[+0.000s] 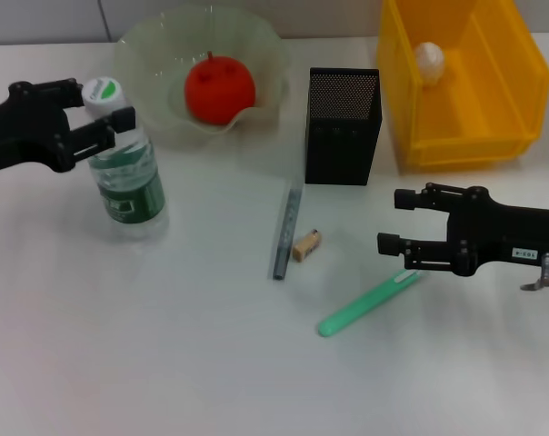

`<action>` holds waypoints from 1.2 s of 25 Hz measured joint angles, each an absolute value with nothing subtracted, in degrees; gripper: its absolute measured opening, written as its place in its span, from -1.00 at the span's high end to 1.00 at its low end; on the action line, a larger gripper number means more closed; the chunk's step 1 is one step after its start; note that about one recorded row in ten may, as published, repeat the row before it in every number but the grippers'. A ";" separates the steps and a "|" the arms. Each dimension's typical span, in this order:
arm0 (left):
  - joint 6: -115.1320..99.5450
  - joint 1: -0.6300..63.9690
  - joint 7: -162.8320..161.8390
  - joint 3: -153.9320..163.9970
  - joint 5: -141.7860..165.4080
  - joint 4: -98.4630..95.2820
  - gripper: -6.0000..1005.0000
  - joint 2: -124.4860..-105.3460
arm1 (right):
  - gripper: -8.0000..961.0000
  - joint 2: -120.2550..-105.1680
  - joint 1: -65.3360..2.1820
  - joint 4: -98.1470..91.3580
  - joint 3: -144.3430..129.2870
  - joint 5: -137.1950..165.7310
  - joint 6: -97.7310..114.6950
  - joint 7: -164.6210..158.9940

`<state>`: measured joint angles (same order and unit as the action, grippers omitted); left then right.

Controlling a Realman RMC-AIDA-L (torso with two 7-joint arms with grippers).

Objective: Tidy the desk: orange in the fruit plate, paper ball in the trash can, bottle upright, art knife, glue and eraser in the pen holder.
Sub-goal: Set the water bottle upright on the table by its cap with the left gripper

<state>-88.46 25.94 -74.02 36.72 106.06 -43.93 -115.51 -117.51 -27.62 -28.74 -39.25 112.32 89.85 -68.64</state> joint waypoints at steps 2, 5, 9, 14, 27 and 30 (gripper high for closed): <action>-88.46 25.91 -74.07 36.58 105.91 -43.93 0.11 -115.46 | -0.61 -117.51 -27.54 -28.74 -39.16 112.33 89.89 -68.64; -88.46 25.91 -74.08 36.49 105.78 -43.93 0.11 -115.46 | -0.61 -117.51 -27.46 -28.74 -39.13 112.32 89.92 -68.64; -86.82 25.92 -73.62 35.80 103.48 -43.94 0.11 -115.79 | -0.61 -117.51 -27.42 -28.74 -39.11 112.33 89.92 -68.68; -82.45 26.02 -73.03 35.48 101.27 -43.95 0.11 -116.63 | -0.61 -117.51 -27.42 -28.74 -39.01 112.33 89.91 -68.70; -70.01 28.28 -72.45 35.33 96.25 -38.58 0.11 -118.08 | -0.61 -117.51 -27.33 -28.56 -38.84 112.32 89.91 -68.73; -69.19 28.64 -72.01 35.33 96.18 -37.63 0.11 -118.09 | -0.61 -117.51 -27.33 -28.56 -38.84 112.33 89.91 -68.73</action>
